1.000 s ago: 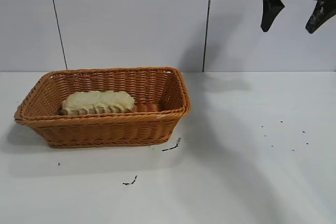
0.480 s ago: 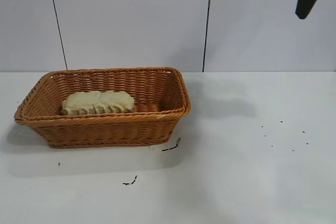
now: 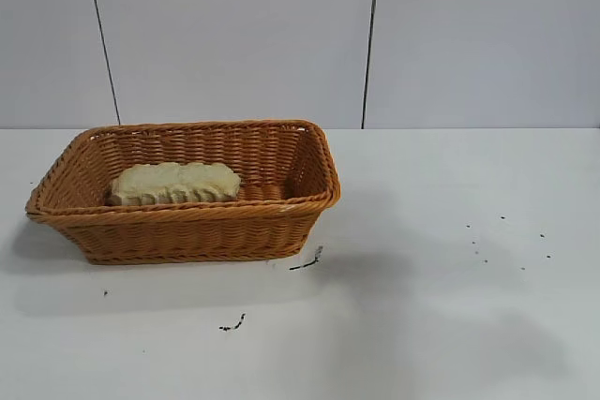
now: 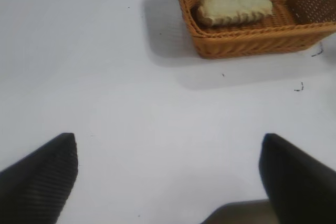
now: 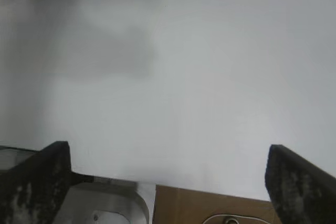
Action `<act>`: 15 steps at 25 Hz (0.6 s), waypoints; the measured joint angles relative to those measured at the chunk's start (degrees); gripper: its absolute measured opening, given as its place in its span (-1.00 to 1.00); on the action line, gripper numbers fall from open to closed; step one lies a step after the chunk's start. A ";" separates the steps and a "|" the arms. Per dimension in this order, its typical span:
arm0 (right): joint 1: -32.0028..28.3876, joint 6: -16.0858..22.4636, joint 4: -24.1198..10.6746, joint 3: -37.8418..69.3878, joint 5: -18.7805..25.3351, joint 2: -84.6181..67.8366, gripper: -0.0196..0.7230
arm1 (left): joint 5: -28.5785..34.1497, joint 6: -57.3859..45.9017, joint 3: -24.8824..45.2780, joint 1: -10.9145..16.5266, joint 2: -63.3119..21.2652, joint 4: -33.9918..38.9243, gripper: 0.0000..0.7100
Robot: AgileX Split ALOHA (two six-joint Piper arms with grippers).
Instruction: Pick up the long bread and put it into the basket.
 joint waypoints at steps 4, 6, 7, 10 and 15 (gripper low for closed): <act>0.00 0.16 -0.08 2.55 -1.57 -11.55 0.91 | 0.00 0.00 0.00 0.00 0.00 0.00 0.95; 0.00 0.20 -0.12 2.55 -1.76 -16.05 0.91 | 0.00 0.00 0.00 0.00 0.00 0.00 0.95; 0.00 0.20 -0.12 2.55 -1.90 -18.30 0.91 | 0.00 0.00 0.00 0.00 0.00 0.00 0.95; 0.00 0.42 -0.20 2.62 -1.98 -24.28 0.91 | 0.00 0.00 0.00 0.00 0.00 0.00 0.95; 0.00 0.43 -0.20 2.79 -1.97 -30.87 0.91 | 0.00 0.00 0.00 0.00 0.00 0.00 0.95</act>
